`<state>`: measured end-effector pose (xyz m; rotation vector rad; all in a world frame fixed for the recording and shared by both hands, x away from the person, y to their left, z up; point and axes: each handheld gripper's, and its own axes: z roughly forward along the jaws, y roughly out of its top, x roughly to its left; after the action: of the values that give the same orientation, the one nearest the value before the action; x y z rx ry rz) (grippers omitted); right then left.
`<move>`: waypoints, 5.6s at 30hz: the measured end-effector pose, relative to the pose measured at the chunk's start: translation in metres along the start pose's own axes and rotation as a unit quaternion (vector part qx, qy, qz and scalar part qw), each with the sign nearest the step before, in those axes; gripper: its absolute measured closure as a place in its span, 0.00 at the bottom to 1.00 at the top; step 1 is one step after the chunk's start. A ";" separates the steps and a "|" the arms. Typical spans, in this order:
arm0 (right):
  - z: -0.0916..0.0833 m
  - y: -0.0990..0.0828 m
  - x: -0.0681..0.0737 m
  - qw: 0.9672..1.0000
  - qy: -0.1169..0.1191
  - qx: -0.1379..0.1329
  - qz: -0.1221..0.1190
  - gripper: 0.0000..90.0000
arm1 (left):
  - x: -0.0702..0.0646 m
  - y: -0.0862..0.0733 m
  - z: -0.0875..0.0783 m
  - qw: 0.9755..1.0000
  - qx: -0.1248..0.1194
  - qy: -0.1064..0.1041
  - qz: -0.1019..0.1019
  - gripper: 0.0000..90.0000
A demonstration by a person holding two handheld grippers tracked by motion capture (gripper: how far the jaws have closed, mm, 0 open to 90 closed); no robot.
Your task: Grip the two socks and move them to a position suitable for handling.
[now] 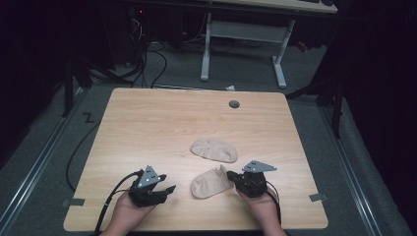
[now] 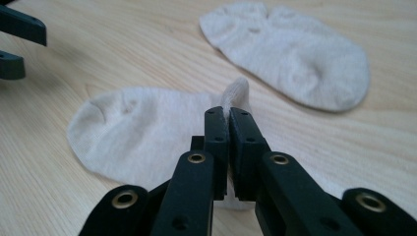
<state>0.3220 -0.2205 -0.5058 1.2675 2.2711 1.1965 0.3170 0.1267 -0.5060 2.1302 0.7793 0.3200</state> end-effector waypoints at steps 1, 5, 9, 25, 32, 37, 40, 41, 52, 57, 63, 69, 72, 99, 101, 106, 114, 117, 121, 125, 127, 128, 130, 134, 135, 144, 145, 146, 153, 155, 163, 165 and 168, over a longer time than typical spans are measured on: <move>0.001 -0.001 -0.001 1.000 -0.001 0.006 0.003 0.97 | -0.002 0.000 0.001 1.000 0.000 -0.001 0.001 0.54; 0.009 -0.005 0.000 1.000 0.001 0.031 0.003 0.97 | -0.009 0.003 0.005 1.000 -0.003 -0.026 -0.002 0.58; 0.010 -0.003 0.006 1.000 0.011 0.024 -0.003 0.97 | -0.018 0.007 0.007 0.999 -0.006 -0.044 0.000 0.62; 0.015 0.000 0.022 0.999 0.029 0.022 -0.015 0.97 | -0.037 0.010 0.039 0.996 0.066 0.001 0.056 0.86; 0.012 -0.001 0.016 1.000 0.020 0.022 -0.005 0.97 | -0.024 0.007 0.033 0.996 0.074 0.017 0.052 0.85; 0.022 -0.005 0.021 0.997 0.038 0.063 -0.022 0.95 | -0.001 0.002 0.022 0.996 0.087 0.023 0.015 0.83; 0.023 -0.004 0.023 0.997 0.040 0.064 -0.024 0.95 | 0.002 0.000 0.019 0.996 0.090 0.021 0.013 0.83; 0.024 -0.004 0.024 0.997 0.042 0.063 -0.026 0.95 | 0.002 -0.001 0.017 0.996 0.091 0.019 0.013 0.83; 0.017 -0.004 0.023 0.998 0.026 0.046 -0.025 0.88 | 0.000 0.001 0.003 0.997 0.066 0.022 0.020 0.72; 0.013 -0.001 0.023 0.999 0.004 0.019 -0.028 0.76 | 0.025 -0.001 -0.016 0.998 0.021 0.048 -0.019 0.58; 0.018 0.015 0.030 0.998 -0.030 0.000 -0.055 0.69 | 0.048 -0.007 -0.024 0.997 -0.012 0.059 -0.057 0.50; 0.054 0.054 0.033 0.997 -0.053 0.000 -0.059 0.65 | 0.056 -0.011 -0.026 0.995 -0.017 0.073 -0.061 0.46; 0.071 0.062 0.033 0.997 -0.051 0.011 -0.054 0.61 | 0.059 -0.012 -0.027 0.994 -0.024 0.077 -0.069 0.45; 0.150 0.099 0.023 0.989 -0.079 0.105 -0.064 0.86 | 0.056 -0.013 -0.024 0.996 -0.012 0.070 -0.057 0.46; 0.149 0.099 0.022 0.989 -0.080 0.105 -0.071 0.92 | 0.055 -0.013 -0.023 0.996 -0.008 0.070 -0.055 0.46; 0.140 0.102 0.022 0.992 -0.065 0.084 -0.070 0.93 | 0.054 -0.014 -0.022 0.996 -0.007 0.066 -0.054 0.46; 0.092 0.103 0.022 0.996 -0.055 0.000 -0.064 0.93 | 0.052 -0.012 -0.023 0.996 -0.017 0.062 -0.056 0.46; 0.079 0.101 0.021 0.997 -0.050 -0.024 -0.057 0.93 | 0.052 -0.013 -0.023 0.996 -0.018 0.060 -0.058 0.46; 0.065 0.093 0.019 0.997 -0.038 -0.053 -0.048 0.93 | 0.052 -0.013 -0.022 0.996 -0.019 0.058 -0.060 0.46; 0.063 0.090 0.018 0.996 -0.040 -0.049 -0.057 0.93 | 0.052 -0.012 -0.022 0.996 -0.020 0.056 -0.063 0.46; 0.058 0.089 0.016 0.997 -0.030 -0.059 -0.046 0.93 | 0.052 -0.012 -0.021 0.996 -0.019 0.056 -0.064 0.46; 0.058 0.089 0.016 0.997 -0.030 -0.059 -0.046 0.93 | 0.052 -0.012 -0.021 0.996 -0.021 0.057 -0.066 0.46; 0.053 0.090 0.017 0.996 -0.025 -0.068 -0.041 0.93 | 0.052 -0.012 -0.023 0.996 -0.023 0.058 -0.066 0.46; 0.041 0.094 0.020 0.995 -0.020 -0.088 -0.043 0.93 | 0.052 -0.013 -0.024 0.996 -0.022 0.061 -0.069 0.46; 0.035 0.097 0.021 0.994 -0.017 -0.099 -0.046 0.93 | 0.053 -0.013 -0.024 0.995 -0.021 0.059 -0.071 0.47; 0.023 0.104 0.027 0.990 -0.012 -0.129 -0.050 0.93 | 0.053 -0.013 -0.023 0.996 -0.020 0.058 -0.068 0.47; 0.022 0.105 0.027 0.990 -0.010 -0.131 -0.052 0.93 | 0.053 -0.014 -0.024 0.996 -0.019 0.059 -0.068 0.47; 0.022 0.105 0.028 0.990 -0.011 -0.132 -0.052 0.93 | 0.053 -0.014 -0.025 0.996 -0.021 0.059 -0.068 0.47; 0.025 0.115 0.030 0.988 -0.003 -0.148 -0.050 0.93 | 0.053 -0.025 -0.037 0.995 -0.021 0.063 -0.078 0.47; 0.028 0.118 0.031 0.988 0.001 -0.149 -0.048 0.93 | 0.054 -0.028 -0.042 0.994 -0.022 0.067 -0.080 0.47; 0.044 0.126 0.046 0.987 0.025 -0.147 -0.064 0.93 | 0.054 -0.038 -0.058 0.991 -0.032 0.085 -0.098 0.47; 0.045 0.126 0.047 0.986 0.026 -0.150 -0.067 0.93 | 0.053 -0.038 -0.059 0.991 -0.032 0.086 -0.097 0.47; 0.047 0.127 0.047 0.985 0.027 -0.159 -0.063 0.93 | 0.051 -0.039 -0.059 0.992 -0.028 0.087 -0.091 0.47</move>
<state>0.3951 -0.1228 -0.4296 0.9699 2.0543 1.4876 0.3122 0.2139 -0.5011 1.9805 1.0462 0.4282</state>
